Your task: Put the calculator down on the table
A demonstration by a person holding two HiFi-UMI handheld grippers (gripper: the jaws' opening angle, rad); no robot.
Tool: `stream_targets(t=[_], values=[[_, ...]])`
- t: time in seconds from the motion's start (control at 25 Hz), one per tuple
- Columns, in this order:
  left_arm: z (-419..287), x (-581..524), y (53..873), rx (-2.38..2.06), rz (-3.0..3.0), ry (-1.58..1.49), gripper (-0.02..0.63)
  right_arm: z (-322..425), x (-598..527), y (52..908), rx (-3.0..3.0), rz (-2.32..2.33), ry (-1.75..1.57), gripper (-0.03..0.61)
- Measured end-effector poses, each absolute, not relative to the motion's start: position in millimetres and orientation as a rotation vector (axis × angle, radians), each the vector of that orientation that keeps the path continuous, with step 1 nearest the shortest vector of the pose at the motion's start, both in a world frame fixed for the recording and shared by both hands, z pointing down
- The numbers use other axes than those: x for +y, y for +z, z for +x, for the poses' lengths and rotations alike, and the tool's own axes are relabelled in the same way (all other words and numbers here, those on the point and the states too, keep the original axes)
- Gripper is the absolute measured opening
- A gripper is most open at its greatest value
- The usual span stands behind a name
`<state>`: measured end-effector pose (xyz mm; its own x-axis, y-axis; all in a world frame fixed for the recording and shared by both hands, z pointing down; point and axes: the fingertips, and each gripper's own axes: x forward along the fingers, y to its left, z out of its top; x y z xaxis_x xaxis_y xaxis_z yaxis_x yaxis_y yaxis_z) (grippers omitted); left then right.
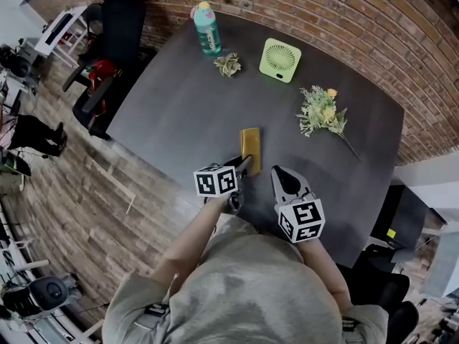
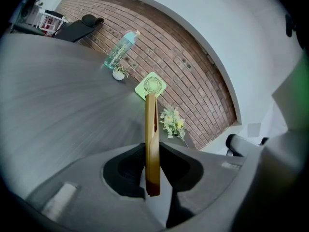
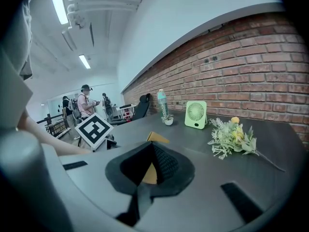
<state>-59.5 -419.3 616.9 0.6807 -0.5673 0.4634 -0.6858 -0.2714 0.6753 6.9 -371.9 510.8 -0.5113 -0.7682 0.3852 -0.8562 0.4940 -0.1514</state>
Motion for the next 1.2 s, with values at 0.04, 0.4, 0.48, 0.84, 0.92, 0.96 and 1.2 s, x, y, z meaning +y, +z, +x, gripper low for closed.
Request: stream_targets(t=[0.04, 0.4, 0.48, 0.84, 0.92, 0.96, 1.2], values=[[-59, -419, 620, -0.969, 1.956, 0.173, 0.091, 7, -371, 511, -2.472, 1.379, 0.476, 0.002], [-56, -425, 628, -0.937, 1.925, 0.185, 0.092, -1, -372, 513, -2.478, 1.358, 0.477, 0.002], [-58, -428, 631, -0.954, 1.917, 0.197, 0.095, -3, -373, 512, -2.480, 1.357, 0.477, 0.002], [-66, -435, 642, -1.024, 1.916, 0.304, 0.114, -4, -373, 511, -2.479, 1.373, 0.477, 0.002], [-67, -437, 644, -1.037, 1.922, 0.335, 0.117, -4, -373, 511, -2.479, 1.376, 0.478, 0.002], [-67, -437, 645, -1.041, 1.927, 0.350, 0.118, -4, -373, 512, -2.479, 1.377, 0.479, 0.002], [-73, -437, 650, -1.105, 1.952, 0.429, 0.138, -6, -369, 514, -2.481, 1.377, 0.488, 0.002]])
